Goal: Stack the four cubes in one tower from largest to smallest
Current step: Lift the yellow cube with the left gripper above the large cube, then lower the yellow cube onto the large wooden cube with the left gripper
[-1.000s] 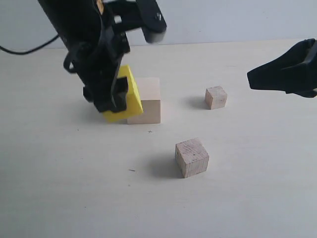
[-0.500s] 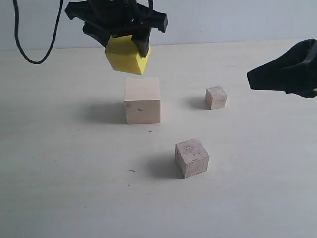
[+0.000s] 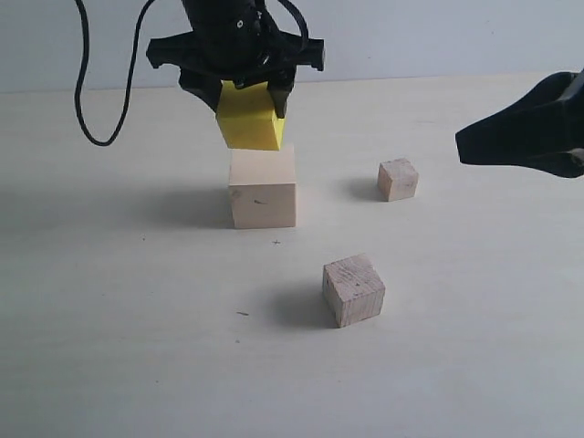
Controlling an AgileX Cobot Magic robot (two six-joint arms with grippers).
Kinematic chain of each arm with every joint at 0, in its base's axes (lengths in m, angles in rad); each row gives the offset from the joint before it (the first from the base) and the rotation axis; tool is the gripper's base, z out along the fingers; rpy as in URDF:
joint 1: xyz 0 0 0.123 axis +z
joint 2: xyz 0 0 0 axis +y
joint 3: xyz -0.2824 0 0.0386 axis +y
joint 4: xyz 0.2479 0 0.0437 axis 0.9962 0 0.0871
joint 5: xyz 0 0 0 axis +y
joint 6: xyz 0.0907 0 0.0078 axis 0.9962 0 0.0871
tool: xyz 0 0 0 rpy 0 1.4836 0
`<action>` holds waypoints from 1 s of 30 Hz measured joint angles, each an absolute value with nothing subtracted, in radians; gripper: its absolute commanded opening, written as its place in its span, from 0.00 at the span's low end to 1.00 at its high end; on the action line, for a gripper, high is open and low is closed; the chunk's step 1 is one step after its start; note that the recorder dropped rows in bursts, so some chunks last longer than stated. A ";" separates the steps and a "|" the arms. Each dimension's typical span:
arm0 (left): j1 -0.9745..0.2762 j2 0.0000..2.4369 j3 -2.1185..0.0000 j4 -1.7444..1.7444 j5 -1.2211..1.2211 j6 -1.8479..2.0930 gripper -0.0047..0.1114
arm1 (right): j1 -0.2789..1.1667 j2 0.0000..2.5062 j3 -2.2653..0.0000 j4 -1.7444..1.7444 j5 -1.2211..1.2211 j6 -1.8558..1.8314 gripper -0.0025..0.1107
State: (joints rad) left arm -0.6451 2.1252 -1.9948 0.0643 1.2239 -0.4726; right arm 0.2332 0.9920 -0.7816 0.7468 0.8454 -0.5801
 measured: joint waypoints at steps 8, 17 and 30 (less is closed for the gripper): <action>-0.621 2.155 -1.999 0.064 1.224 -0.513 0.04 | 0.233 0.992 -0.782 0.747 0.846 -0.552 0.02; -0.621 2.187 -2.082 0.013 1.224 -0.534 0.04 | 0.233 0.992 -0.782 0.747 0.846 -0.550 0.02; -0.621 2.214 -2.090 -0.052 1.224 -0.468 0.04 | 0.233 0.992 -0.782 0.747 0.846 -0.550 0.02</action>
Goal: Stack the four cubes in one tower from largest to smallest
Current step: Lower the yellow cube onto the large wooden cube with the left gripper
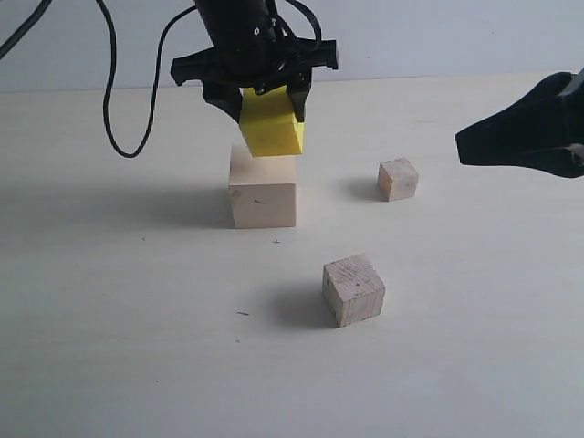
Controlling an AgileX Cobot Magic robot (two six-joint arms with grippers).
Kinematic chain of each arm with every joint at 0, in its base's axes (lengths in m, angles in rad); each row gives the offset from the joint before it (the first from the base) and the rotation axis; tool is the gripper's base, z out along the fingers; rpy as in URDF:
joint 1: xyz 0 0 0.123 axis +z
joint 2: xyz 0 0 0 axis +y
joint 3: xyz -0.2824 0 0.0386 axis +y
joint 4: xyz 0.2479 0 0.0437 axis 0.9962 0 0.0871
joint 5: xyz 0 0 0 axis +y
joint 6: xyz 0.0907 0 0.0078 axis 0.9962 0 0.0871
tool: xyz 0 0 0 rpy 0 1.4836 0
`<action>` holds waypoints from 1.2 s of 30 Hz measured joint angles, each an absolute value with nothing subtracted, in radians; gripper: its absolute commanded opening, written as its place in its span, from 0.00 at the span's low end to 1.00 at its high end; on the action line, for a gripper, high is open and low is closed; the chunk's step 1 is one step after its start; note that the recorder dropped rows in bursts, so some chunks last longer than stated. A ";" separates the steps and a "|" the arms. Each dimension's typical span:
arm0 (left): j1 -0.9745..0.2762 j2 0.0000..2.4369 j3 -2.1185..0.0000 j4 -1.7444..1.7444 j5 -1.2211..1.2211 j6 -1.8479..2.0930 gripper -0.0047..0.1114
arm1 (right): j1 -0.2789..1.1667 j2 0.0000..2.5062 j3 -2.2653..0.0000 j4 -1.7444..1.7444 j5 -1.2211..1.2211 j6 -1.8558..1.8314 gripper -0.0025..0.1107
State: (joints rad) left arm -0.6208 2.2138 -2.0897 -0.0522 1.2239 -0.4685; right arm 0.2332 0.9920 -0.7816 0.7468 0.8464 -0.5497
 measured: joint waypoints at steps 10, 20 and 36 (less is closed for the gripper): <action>-0.621 2.202 -2.090 -0.044 1.224 -0.452 0.04 | 0.233 0.992 -0.782 0.743 0.848 -0.550 0.02; -0.621 2.223 -2.090 0.016 1.224 -0.491 0.04 | 0.233 0.992 -0.782 0.743 0.844 -0.550 0.02; -0.621 2.250 -2.090 -0.015 1.224 -0.509 0.04 | 0.233 0.992 -0.782 0.743 0.844 -0.550 0.02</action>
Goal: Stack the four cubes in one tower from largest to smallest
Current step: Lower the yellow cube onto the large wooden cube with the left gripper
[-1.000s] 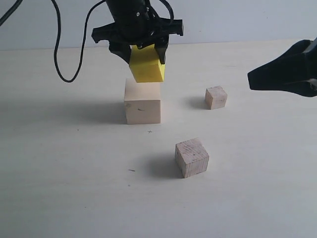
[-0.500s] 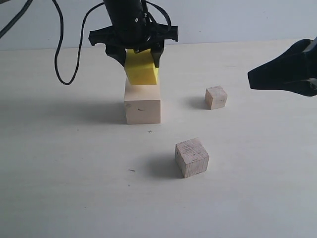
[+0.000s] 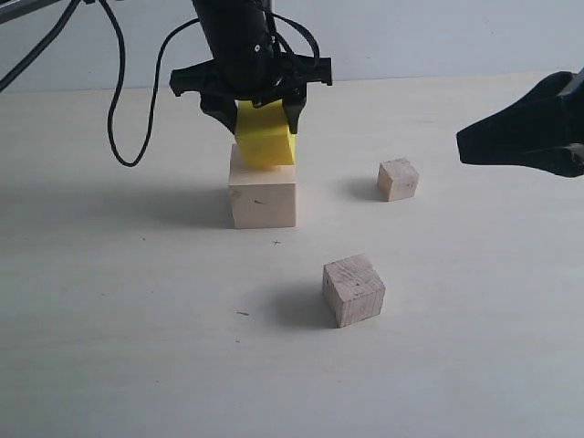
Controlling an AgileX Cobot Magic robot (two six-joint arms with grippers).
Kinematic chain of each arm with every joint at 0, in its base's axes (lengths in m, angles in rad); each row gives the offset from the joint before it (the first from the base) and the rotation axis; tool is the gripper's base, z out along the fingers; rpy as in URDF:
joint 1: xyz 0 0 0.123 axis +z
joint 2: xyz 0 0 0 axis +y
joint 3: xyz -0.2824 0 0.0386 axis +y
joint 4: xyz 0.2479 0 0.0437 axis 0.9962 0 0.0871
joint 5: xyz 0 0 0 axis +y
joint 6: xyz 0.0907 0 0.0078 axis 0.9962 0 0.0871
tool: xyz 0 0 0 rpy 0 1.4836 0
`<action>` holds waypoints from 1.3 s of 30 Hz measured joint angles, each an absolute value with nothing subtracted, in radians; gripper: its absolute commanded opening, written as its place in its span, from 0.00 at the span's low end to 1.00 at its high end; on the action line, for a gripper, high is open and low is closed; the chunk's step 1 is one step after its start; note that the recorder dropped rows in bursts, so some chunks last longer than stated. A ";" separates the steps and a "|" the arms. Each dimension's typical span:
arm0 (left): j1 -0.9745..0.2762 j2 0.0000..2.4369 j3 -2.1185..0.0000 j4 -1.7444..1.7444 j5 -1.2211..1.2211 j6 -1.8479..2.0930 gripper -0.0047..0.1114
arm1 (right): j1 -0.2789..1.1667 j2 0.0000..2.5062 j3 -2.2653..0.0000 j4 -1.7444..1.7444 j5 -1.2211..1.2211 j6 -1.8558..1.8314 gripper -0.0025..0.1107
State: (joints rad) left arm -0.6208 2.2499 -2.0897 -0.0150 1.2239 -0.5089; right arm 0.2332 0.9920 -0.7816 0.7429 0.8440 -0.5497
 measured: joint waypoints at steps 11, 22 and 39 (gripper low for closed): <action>-0.623 2.216 -2.045 0.007 1.224 -0.509 0.04 | 0.233 0.992 -0.782 0.743 0.844 -0.550 0.02; -0.623 2.216 -2.033 0.007 1.224 -0.542 0.04 | 0.233 0.992 -0.782 0.743 0.844 -0.550 0.02; -0.623 2.216 -2.033 0.007 1.224 -0.554 0.04 | 0.233 0.992 -0.782 0.743 0.844 -0.550 0.02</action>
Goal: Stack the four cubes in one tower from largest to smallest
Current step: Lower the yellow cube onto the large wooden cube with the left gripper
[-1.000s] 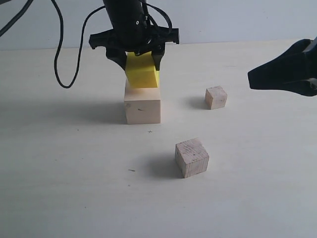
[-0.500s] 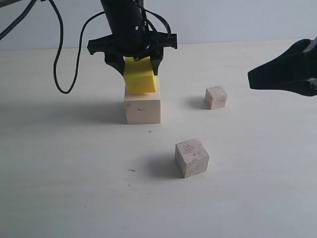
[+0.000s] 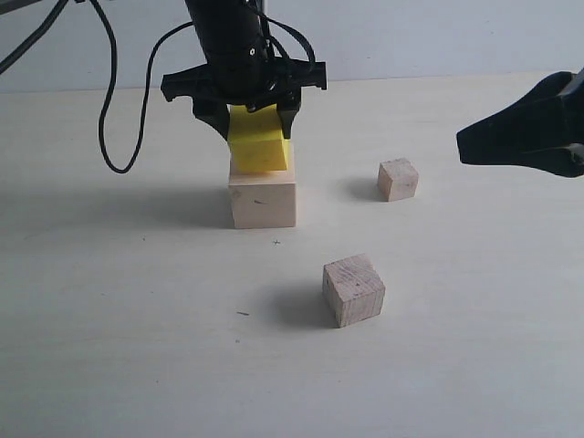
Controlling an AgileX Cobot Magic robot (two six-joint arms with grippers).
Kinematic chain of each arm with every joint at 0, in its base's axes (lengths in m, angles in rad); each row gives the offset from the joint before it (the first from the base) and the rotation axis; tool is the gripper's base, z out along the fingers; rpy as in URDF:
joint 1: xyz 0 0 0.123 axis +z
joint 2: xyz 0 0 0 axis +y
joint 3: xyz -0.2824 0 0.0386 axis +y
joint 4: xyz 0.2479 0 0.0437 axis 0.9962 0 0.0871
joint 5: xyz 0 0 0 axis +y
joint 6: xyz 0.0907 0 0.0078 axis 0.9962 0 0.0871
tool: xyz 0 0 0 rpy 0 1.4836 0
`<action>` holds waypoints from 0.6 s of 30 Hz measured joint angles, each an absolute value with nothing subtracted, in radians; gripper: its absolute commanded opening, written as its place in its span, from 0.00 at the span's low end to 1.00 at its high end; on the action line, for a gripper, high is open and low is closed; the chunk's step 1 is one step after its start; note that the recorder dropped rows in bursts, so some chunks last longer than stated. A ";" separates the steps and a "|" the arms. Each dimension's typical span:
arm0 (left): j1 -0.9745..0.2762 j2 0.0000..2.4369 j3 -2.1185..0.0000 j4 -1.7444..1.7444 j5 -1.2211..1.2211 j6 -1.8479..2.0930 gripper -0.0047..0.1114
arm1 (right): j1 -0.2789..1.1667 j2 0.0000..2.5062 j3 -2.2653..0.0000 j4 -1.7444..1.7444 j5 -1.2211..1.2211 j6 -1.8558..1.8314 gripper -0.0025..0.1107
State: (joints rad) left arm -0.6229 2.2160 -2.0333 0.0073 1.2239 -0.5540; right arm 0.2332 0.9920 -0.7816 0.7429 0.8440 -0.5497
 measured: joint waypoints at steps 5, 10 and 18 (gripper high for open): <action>-0.623 2.216 -2.033 0.007 1.224 -0.554 0.05 | 0.233 0.992 -0.782 0.743 0.844 -0.550 0.02; -0.623 2.216 -2.033 0.007 1.224 -0.554 0.26 | 0.233 0.992 -0.782 0.743 0.844 -0.550 0.02; -0.623 2.216 -2.033 0.007 1.224 -0.554 0.61 | 0.233 0.992 -0.782 0.743 0.844 -0.550 0.02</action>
